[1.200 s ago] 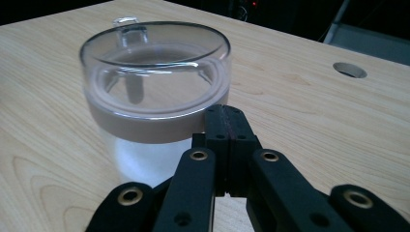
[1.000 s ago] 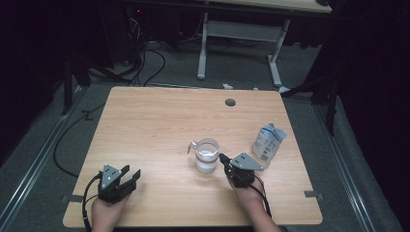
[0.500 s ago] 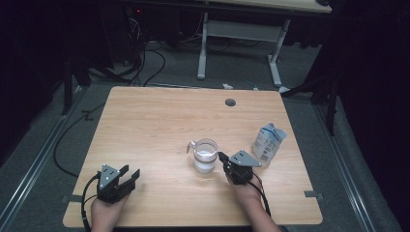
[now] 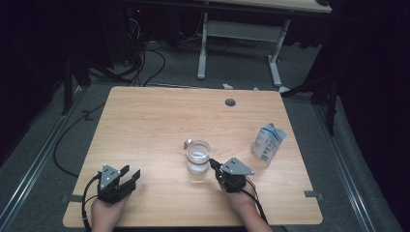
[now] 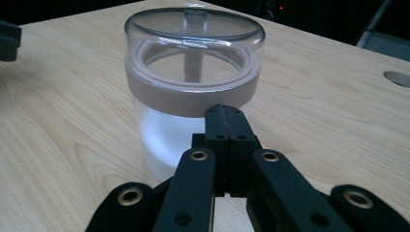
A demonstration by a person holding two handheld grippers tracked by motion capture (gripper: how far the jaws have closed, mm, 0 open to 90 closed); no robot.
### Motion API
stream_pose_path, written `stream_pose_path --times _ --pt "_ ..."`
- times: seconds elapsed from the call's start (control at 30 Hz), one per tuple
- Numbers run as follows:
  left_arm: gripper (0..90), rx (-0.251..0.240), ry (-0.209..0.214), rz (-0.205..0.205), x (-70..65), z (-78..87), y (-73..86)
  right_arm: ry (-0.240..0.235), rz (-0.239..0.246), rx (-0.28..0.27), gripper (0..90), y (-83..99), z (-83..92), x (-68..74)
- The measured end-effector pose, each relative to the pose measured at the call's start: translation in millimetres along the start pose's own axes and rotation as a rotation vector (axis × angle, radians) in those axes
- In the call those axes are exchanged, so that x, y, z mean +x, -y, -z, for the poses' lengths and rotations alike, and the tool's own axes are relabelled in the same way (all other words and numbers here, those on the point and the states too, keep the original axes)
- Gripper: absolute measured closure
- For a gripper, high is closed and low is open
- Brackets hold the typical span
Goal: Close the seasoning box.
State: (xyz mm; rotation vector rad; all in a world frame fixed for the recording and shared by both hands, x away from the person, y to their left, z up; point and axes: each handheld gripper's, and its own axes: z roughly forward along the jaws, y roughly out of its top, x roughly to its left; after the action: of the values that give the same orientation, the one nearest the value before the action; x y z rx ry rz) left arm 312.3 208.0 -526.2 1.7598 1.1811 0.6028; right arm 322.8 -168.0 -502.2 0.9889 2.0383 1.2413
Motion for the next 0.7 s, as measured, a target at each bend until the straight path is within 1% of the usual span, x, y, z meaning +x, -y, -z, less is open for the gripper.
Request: stream_pose_path --times 0.07,0.23,0.6,0.7 --pt "51.1 0.0 0.001 0.001 0.2 0.2 0.0 -0.011 -0.002 -0.002 90.0 -0.6 -1.4 3.8" --pt "51.1 0.002 0.0 0.002 0.9 0.8 0.0 -0.034 0.01 -0.006 90.0 -3.0 -4.2 14.3" --pt "51.1 0.005 0.002 0.004 1.2 0.7 0.8 -0.075 0.023 -0.027 90.0 -9.8 -12.2 30.2" --pt "51.2 0.006 0.003 0.004 1.0 0.8 0.7 -0.088 0.037 -0.031 90.0 -13.0 -16.1 35.9"
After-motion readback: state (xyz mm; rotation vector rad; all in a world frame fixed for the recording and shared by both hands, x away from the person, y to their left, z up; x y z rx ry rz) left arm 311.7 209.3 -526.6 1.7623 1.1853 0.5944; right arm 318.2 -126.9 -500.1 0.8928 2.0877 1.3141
